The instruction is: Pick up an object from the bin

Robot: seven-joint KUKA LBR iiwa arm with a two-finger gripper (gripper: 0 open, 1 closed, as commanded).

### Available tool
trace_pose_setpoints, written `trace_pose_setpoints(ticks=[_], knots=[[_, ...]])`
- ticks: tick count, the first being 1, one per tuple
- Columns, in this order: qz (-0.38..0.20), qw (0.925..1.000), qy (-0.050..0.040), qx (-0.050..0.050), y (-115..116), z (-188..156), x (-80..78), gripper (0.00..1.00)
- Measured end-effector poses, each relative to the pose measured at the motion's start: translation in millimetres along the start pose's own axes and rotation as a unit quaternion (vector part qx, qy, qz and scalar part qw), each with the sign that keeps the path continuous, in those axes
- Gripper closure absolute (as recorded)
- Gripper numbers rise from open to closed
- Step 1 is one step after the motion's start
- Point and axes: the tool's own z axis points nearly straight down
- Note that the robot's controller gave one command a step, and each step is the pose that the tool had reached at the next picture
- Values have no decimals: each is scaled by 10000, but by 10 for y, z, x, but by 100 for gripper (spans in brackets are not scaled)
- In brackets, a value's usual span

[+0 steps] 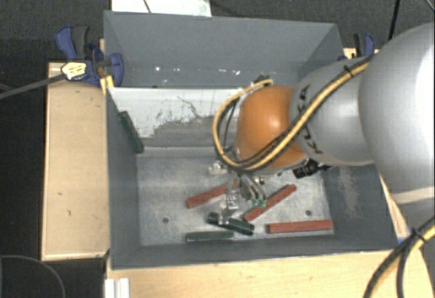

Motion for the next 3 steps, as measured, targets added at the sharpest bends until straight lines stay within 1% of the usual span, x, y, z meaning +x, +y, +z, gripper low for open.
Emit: trace_pose_setpoints(ticks=[1, 2, 3], knots=[[-904, 9959, -23, -13, 8, -15, -15, 0], [7, 10000, -17, -21, 9, -21, -23, 100], [8, 10000, -17, -21, 9, -21, -23, 100]])
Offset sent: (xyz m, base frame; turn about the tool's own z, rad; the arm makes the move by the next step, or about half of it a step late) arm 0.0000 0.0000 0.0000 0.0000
